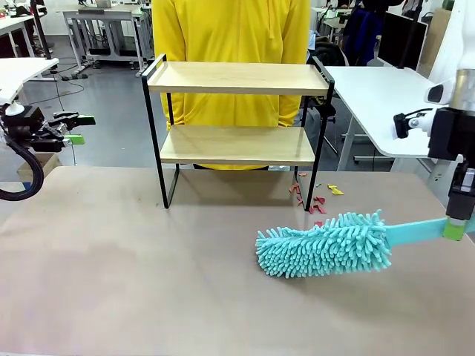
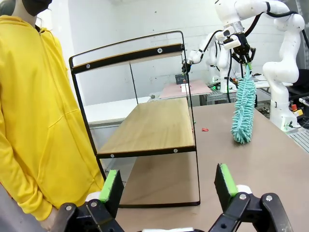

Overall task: Clean the shelf.
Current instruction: Clean the specific section of the Shelf indicated by the human with the Duster, then hand the Duster back to the human.

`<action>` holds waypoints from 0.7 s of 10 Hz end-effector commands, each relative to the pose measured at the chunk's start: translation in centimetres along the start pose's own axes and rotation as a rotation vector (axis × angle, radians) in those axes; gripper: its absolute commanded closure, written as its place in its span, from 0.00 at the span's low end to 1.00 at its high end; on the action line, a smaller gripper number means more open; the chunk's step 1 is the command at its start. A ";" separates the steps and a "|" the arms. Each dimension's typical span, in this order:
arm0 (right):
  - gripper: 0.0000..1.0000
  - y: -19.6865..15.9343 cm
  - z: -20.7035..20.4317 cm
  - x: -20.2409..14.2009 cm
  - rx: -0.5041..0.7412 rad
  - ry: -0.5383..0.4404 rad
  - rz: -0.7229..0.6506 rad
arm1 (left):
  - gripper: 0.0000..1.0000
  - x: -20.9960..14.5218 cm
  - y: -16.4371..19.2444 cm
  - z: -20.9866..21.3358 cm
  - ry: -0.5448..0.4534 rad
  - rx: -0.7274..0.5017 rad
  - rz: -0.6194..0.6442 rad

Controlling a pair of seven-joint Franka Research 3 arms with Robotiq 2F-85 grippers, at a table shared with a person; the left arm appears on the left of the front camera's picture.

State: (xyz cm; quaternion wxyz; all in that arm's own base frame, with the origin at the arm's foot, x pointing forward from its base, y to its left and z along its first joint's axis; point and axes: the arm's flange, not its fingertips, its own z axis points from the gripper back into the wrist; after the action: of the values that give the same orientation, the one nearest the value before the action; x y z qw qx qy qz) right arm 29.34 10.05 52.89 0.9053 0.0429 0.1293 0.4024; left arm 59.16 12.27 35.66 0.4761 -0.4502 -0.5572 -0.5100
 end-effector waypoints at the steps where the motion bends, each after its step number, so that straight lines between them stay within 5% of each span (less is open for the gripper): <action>1: 0.87 0.6 0.0 0.0 -0.012 0.004 0.007 | 0.00 0.4 -0.3 0.0 -0.001 0.003 -0.004; 7: 0.87 0.6 0.0 0.0 -0.012 0.004 0.007 | 0.00 0.4 -0.3 0.0 -0.001 0.003 -0.004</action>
State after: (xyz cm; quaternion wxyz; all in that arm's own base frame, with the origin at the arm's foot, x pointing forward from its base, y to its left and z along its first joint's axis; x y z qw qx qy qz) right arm 29.16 10.40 52.94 0.9034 0.0404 0.1294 0.4068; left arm 59.16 12.27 35.66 0.4761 -0.4502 -0.5572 -0.5100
